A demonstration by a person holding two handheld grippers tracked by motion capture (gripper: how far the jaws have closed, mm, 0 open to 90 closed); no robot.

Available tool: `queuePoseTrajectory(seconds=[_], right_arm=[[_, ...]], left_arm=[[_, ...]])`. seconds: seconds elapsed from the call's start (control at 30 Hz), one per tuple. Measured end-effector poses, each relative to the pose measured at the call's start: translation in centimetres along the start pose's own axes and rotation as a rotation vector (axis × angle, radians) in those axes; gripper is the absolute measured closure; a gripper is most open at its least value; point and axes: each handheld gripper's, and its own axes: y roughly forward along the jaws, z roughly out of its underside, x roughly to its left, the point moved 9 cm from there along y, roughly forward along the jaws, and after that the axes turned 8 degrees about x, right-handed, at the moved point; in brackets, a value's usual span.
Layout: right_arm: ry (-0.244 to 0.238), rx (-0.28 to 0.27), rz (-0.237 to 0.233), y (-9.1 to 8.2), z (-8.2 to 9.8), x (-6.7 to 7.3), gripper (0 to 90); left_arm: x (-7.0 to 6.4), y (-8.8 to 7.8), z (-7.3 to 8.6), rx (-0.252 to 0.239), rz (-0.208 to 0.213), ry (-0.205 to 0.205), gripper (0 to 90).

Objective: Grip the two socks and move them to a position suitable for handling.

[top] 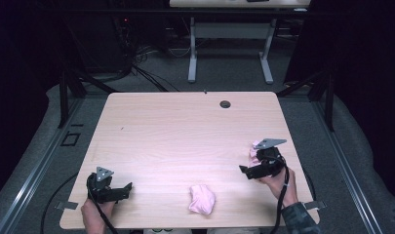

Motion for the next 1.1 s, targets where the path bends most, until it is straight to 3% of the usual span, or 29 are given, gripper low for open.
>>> queuePoseTrajectory(seconds=[0.13, 0.23, 0.37, 0.6, 0.9, 1.03, 1.1], right_arm=[[0.042, 0.036, 0.01, 1.5, 0.4, -3.1, 7.9], [0.057, 0.064, 0.022, 2.7, 0.7, -4.4, 12.0], [0.091, 0.099, 0.043, 4.0, 1.0, -5.4, 22.9], [0.079, 0.157, 0.074, 5.7, 2.1, -5.6, 39.9], [0.101, 0.122, 0.084, 5.2, 2.4, -5.8, 78.5], [0.134, 0.087, 0.071, 4.6, 2.2, -5.9, 81.1], [0.142, 0.038, 0.057, 3.4, 1.3, -5.5, 81.3]], left_arm=[[0.0, 0.0, 0.0, 0.001, 0.0, -0.001, 0.2], [0.0, 0.0, 0.0, 0.001, 0.0, -0.001, 0.2], [0.0, 0.0, 0.0, 0.0, -0.001, -0.002, 0.2], [0.0, 0.0, 0.0, -0.001, -0.001, -0.003, 0.2], [0.0, 0.0, 0.0, -0.001, -0.002, -0.005, 0.2], [0.0, 0.0, 0.0, -0.001, -0.002, -0.005, 0.2], [0.0, 0.0, 0.0, -0.001, -0.002, -0.005, 0.2]])
